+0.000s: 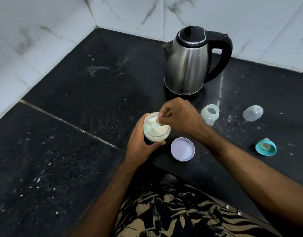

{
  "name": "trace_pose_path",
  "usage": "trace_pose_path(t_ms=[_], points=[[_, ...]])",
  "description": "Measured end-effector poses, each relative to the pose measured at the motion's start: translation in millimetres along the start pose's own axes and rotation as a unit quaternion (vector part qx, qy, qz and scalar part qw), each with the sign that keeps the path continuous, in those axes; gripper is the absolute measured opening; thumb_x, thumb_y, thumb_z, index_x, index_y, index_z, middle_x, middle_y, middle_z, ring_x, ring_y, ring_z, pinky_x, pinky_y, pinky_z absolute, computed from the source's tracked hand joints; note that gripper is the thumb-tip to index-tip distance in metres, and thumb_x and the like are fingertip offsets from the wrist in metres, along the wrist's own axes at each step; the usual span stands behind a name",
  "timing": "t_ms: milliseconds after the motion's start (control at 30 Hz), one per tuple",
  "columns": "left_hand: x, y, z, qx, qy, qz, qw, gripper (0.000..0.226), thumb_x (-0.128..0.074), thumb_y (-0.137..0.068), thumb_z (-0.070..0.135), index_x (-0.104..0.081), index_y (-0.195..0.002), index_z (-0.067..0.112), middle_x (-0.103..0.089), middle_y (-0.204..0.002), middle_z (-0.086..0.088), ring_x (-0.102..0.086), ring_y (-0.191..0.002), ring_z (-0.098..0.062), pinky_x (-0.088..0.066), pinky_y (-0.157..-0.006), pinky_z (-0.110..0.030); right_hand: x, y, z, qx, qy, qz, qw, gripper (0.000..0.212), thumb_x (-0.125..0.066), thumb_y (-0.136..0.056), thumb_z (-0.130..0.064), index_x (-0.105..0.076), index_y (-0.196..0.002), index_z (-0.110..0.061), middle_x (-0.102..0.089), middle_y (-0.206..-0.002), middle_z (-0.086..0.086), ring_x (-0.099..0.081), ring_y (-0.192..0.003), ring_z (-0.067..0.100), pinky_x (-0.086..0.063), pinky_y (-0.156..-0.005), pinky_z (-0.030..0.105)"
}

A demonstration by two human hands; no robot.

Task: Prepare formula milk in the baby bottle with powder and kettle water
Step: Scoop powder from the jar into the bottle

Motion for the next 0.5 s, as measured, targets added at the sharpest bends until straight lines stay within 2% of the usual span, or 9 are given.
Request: trace_pose_path(t_ms=[67, 200, 267, 367, 500], points=[[0.1, -0.2, 0.0, 0.004, -0.003, 0.001, 1.0, 0.091, -0.091, -0.066, 0.015, -0.041, -0.142, 0.025, -0.052, -0.135, 0.023, -0.049, -0.127, 0.0, -0.04, -0.101, -0.015, 1.9, 0.1, -0.1, 0.006, 0.003, 0.015, 1.0, 0.006, -0.077, -0.079, -0.015, -0.074, -0.075, -0.018, -0.074, -0.073, -0.004, -0.07, -0.072, 0.011, -0.06, -0.075, 0.036], [0.3, 0.5, -1.0, 0.016, -0.011, 0.006, 1.0, 0.097, -0.092, -0.065, 0.023, -0.038, -0.145, 0.025, -0.05, -0.139, 0.019, -0.047, -0.13, 0.001, -0.04, -0.105, -0.02, 1.6, 0.7, -4.0, 0.035, 0.056, 0.033, 0.997, 0.002, -0.072, -0.085, -0.019, -0.073, -0.083, -0.018, -0.074, -0.08, -0.003, -0.069, -0.076, 0.012, -0.057, -0.076, 0.032], [0.0, 0.8, -0.6, 0.019, -0.011, 0.007, 1.0, 0.097, -0.092, -0.065, 0.023, -0.037, -0.146, 0.025, -0.049, -0.141, 0.018, -0.046, -0.131, 0.0, -0.041, -0.107, -0.024, -0.8, 0.5, -5.9, 0.052, 0.097, 0.046, 0.993, 0.006, -0.067, -0.088, -0.019, -0.07, -0.083, -0.018, -0.073, -0.081, -0.002, -0.066, -0.076, 0.014, -0.05, -0.078, 0.031], [0.2, 0.8, -0.5, 0.026, -0.01, 0.008, 1.0, 0.097, -0.092, -0.066, 0.023, -0.037, -0.146, 0.026, -0.05, -0.141, 0.016, -0.047, -0.131, -0.003, -0.042, -0.108, -0.031, -7.5, -0.3, -8.0, 0.066, 0.154, 0.05, 0.985, 0.009, -0.061, -0.091, -0.02, -0.065, -0.084, -0.023, -0.072, -0.084, -0.003, -0.06, -0.077, 0.015, -0.031, -0.079, 0.028], [-1.0, 1.3, 0.2, 0.032, 0.0, 0.01, 0.999, 0.092, -0.09, -0.068, 0.016, -0.039, -0.143, 0.027, -0.052, -0.139, 0.015, -0.05, -0.128, -0.003, -0.044, -0.106, -0.029, -17.1, -1.9, -12.5, 0.09, 0.207, 0.031, 0.974, 0.01, -0.055, -0.094, -0.019, -0.058, -0.085, -0.022, -0.067, -0.082, -0.003, -0.061, -0.08, 0.02, -0.027, -0.085, 0.032]])
Point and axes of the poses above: each hand's wrist, its own y-axis away from the middle knuckle, its own x-axis out of the back of the hand, z = x × y, the point moved 2 cm from there along -y, towards the middle knuckle
